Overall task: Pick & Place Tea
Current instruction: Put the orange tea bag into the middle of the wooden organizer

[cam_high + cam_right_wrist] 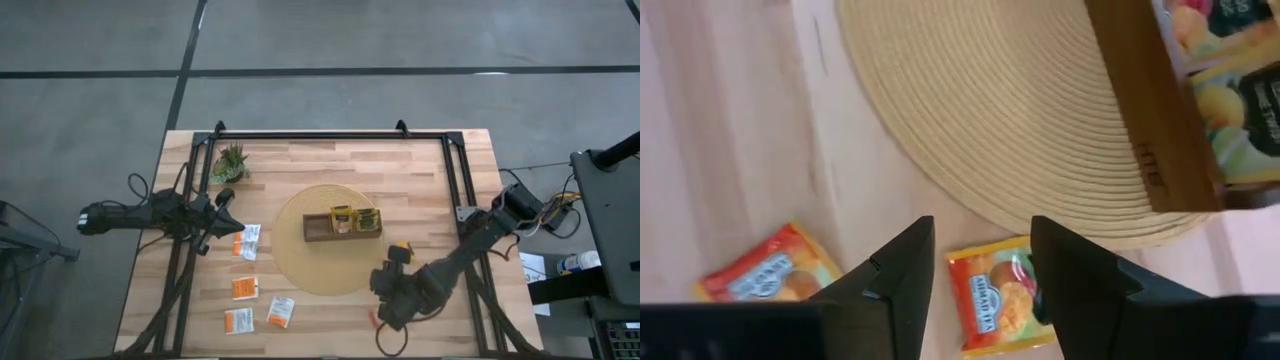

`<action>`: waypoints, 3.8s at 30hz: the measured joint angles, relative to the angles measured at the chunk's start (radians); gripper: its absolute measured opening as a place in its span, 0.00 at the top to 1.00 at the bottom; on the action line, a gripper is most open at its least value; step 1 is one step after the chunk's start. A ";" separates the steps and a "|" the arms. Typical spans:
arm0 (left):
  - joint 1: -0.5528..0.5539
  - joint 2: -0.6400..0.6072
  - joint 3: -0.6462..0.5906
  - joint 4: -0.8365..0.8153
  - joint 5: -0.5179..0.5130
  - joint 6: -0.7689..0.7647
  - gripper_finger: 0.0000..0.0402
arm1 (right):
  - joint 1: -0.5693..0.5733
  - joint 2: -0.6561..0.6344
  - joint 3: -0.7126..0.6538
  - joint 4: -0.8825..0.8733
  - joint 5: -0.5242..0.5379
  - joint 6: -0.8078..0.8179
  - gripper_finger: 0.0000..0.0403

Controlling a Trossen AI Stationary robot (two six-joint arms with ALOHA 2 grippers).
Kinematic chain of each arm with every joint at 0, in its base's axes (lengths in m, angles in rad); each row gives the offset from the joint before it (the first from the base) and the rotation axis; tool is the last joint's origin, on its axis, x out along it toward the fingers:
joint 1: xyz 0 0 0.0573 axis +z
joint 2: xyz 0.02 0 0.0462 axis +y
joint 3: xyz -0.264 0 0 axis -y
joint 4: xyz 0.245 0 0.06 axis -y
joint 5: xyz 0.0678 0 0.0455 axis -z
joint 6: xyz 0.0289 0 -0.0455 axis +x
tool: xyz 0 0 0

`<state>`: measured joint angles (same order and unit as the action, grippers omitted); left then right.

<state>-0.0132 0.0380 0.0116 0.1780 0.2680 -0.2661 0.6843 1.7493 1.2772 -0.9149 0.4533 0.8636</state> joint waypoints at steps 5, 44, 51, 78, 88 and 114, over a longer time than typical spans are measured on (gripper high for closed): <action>0.000 0.000 0.000 0.000 0.000 0.000 1.00 | 0.010 -0.004 -0.058 0.000 0.022 0.090 0.62; 0.000 0.000 0.000 0.000 0.000 0.000 1.00 | 0.030 0.001 -0.310 0.299 -0.175 0.279 0.98; 0.000 0.000 0.000 0.000 0.000 0.000 1.00 | 0.031 0.004 -0.145 0.175 -0.016 0.146 0.98; 0.000 0.000 0.000 0.000 0.000 0.000 1.00 | -0.043 0.008 0.084 -0.024 0.505 -0.180 0.98; 0.000 0.000 0.000 0.000 0.000 0.000 1.00 | -0.103 0.008 0.035 -0.016 0.516 -0.186 0.98; 0.000 0.000 0.000 0.000 0.000 0.000 1.00 | -0.244 0.008 -0.145 0.381 0.484 -0.297 0.98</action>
<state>-0.0134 0.0380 0.0116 0.1783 0.2680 -0.2660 0.4398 1.7573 1.1323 -0.5342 0.9373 0.5669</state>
